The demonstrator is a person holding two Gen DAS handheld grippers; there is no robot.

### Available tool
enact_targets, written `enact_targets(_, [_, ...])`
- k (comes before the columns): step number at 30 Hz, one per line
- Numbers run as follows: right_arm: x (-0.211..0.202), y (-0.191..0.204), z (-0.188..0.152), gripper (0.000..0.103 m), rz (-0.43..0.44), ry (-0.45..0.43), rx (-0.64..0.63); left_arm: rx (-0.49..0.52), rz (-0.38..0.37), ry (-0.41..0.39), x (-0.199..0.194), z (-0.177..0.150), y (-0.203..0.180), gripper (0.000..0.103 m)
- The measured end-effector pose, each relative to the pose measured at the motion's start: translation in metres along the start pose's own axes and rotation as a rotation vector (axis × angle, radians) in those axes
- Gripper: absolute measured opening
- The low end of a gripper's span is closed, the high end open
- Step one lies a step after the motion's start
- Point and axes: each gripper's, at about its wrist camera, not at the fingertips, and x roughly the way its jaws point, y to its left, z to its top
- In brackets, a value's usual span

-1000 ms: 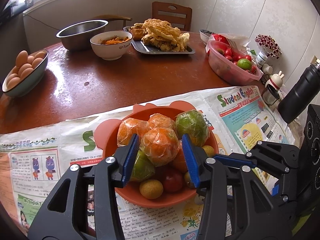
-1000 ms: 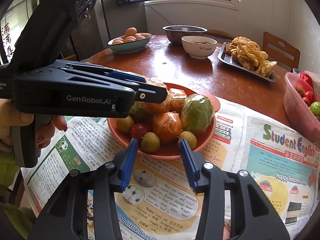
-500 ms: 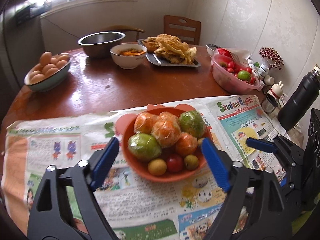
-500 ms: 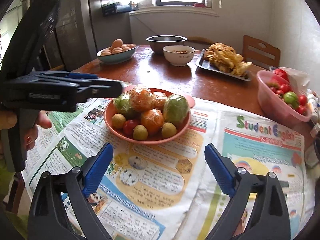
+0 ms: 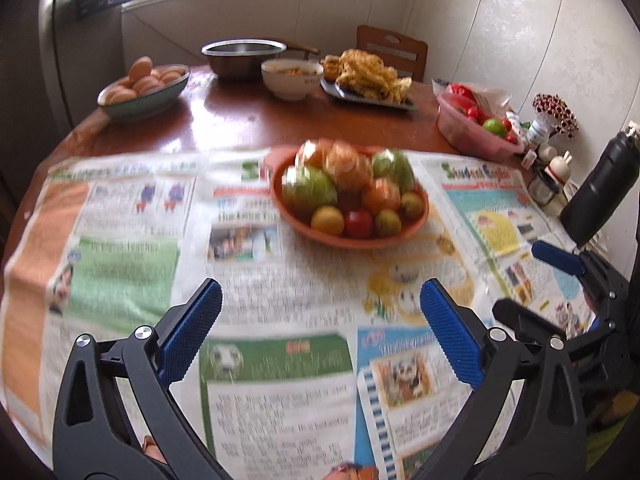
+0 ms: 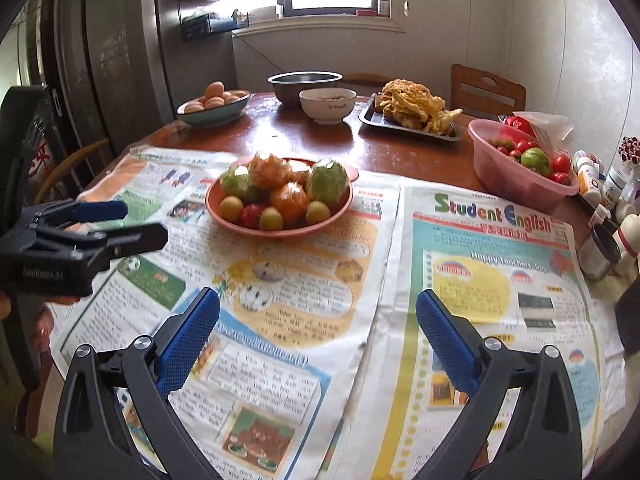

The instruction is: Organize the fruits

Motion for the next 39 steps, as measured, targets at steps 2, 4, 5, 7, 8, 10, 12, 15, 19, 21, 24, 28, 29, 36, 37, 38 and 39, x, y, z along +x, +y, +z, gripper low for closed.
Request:
enact_targets(2, [-0.001, 0.001, -0.004, 0.099, 0.002, 0.003, 0.007, -0.01, -0.001, 0.0, -0.001, -0.011, -0.002, 0.093])
enact_targets(4, [-0.002, 0.003, -0.009, 0.099, 0.001, 0.008, 0.01, -0.014, -0.001, -0.001, -0.001, -0.018, -0.002, 0.093])
enact_targets(5, [-0.001, 0.004, -0.01, 0.099, 0.0, 0.01, 0.011, -0.013, 0.001, 0.003, -0.001, -0.021, -0.003, 0.093])
enact_targets(7, [-0.002, 0.005, -0.013, 0.099, -0.003, 0.016, 0.012, -0.014, 0.005, 0.009, 0.0, -0.026, -0.002, 0.093])
enact_targets(8, [-0.002, 0.006, -0.014, 0.099, -0.005, 0.017, 0.013, -0.017, 0.006, 0.01, -0.001, -0.028, -0.002, 0.093])
enact_targets(10, [-0.003, 0.007, -0.015, 0.099, -0.004, 0.017, 0.019, -0.019, 0.007, 0.003, -0.002, -0.03, -0.001, 0.093])
enact_targets(12, [-0.002, 0.008, -0.017, 0.099, -0.006, 0.023, 0.021, -0.019, 0.008, 0.002, -0.003, -0.03, 0.0, 0.093])
enact_targets(15, [-0.002, 0.009, -0.018, 0.099, -0.009, 0.029, 0.022, -0.017, 0.015, 0.0, -0.004, -0.031, 0.001, 0.093])
enact_targets(19, [-0.003, 0.01, -0.018, 0.099, -0.012, 0.03, 0.025, -0.014, 0.015, 0.0, -0.004, -0.031, 0.002, 0.093])
enact_targets(21, [-0.003, 0.01, -0.018, 0.099, -0.013, 0.032, 0.03, -0.014, 0.017, 0.001, -0.004, -0.032, 0.002, 0.093])
enact_targets(24, [-0.004, 0.01, -0.017, 0.099, -0.018, 0.03, 0.032, -0.015, 0.017, -0.001, -0.005, -0.031, 0.003, 0.093])
enact_targets(28, [-0.004, 0.008, -0.016, 0.099, -0.02, 0.028, 0.034, -0.014, 0.022, -0.004, -0.005, -0.03, 0.002, 0.093])
enact_targets(29, [-0.004, 0.007, -0.016, 0.099, -0.022, 0.028, 0.037, -0.014, 0.024, -0.005, -0.006, -0.03, 0.002, 0.093])
enact_targets(36, [-0.005, 0.007, -0.016, 0.099, -0.021, 0.028, 0.037, -0.018, 0.023, -0.004, -0.006, -0.031, 0.002, 0.093])
enact_targets(37, [-0.005, 0.008, -0.016, 0.099, -0.021, 0.029, 0.037, -0.018, 0.026, -0.005, -0.007, -0.03, 0.002, 0.093])
enact_targets(38, [-0.005, 0.008, -0.016, 0.099, -0.02, 0.028, 0.038, -0.018, 0.025, -0.005, -0.007, -0.03, 0.002, 0.093])
enact_targets(39, [-0.005, 0.008, -0.016, 0.099, -0.021, 0.027, 0.037, -0.019, 0.026, -0.006, -0.008, -0.03, 0.003, 0.093])
